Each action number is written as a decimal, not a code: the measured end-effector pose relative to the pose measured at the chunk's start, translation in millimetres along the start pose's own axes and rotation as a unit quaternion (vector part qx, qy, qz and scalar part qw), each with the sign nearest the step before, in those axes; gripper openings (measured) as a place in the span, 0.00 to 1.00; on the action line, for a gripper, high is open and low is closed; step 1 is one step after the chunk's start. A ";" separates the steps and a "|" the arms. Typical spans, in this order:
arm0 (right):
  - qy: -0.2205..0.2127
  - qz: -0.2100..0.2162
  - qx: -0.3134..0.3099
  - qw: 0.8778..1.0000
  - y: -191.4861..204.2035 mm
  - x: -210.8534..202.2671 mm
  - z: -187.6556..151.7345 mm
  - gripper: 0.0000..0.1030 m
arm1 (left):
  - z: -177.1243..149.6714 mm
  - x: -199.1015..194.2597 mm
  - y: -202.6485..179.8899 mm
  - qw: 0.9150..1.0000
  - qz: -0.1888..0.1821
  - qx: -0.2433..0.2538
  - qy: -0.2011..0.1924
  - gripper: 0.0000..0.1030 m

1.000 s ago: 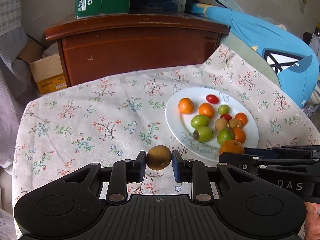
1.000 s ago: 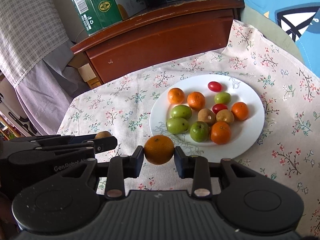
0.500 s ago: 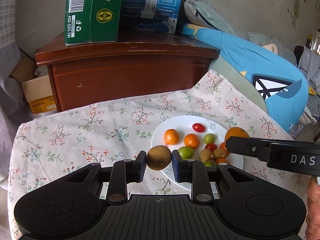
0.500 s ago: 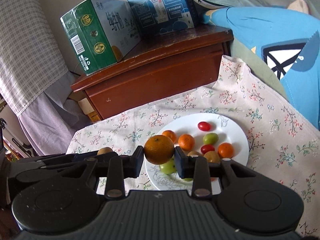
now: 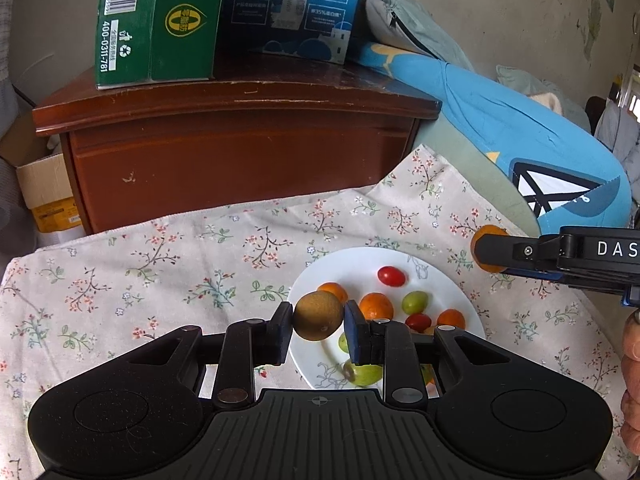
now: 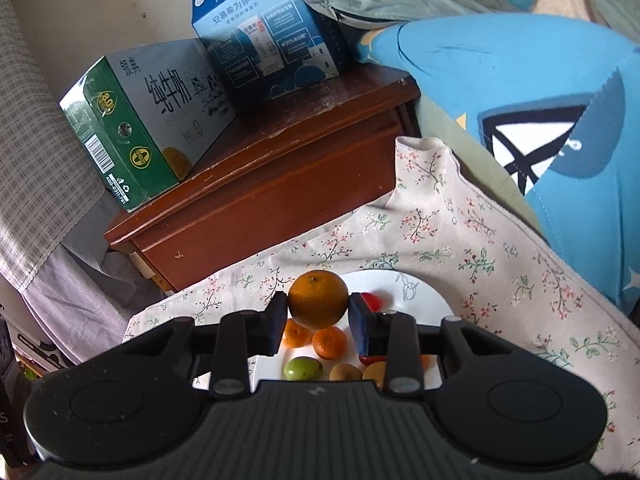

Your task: Organize fruits

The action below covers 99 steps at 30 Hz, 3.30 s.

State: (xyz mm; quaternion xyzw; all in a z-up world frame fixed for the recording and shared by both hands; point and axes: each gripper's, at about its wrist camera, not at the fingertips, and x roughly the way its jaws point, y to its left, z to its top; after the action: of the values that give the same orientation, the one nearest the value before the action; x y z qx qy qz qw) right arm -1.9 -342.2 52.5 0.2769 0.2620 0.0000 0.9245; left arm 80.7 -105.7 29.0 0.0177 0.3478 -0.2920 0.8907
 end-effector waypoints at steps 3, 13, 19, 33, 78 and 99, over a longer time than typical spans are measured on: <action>0.017 -0.004 0.009 1.000 -4.5 13.5 -2.1 0.32 | 0.3 11.0 0.0 1.000 0.001 0.000 0.006 0.24; 0.053 -0.022 0.021 0.998 -13.9 44.8 -12.7 0.32 | -1.9 41.1 -6.0 1.000 0.004 0.007 0.026 0.24; 0.061 -0.031 0.014 0.998 -14.1 55.5 -15.2 0.32 | -3.0 50.7 -10.2 0.999 0.005 0.011 0.035 0.24; 0.046 -0.044 0.019 0.998 -8.0 49.4 -8.5 0.42 | 5.6 27.3 -29.1 0.999 0.030 0.025 0.023 0.73; 0.076 -0.176 -0.019 0.981 19.1 -39.0 -54.0 0.78 | -13.1 -53.8 -34.7 0.989 0.131 0.034 0.064 0.98; 0.105 -0.240 -0.016 0.965 10.4 -12.9 -56.3 0.86 | -12.7 -6.2 -46.0 0.983 0.146 0.024 0.110 0.98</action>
State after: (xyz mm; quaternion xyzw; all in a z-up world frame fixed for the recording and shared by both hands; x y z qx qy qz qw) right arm -38.7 -306.5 24.2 0.1898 0.4165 -0.1886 0.8689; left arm 44.8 -137.7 31.1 0.1221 0.4303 -0.1631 0.8794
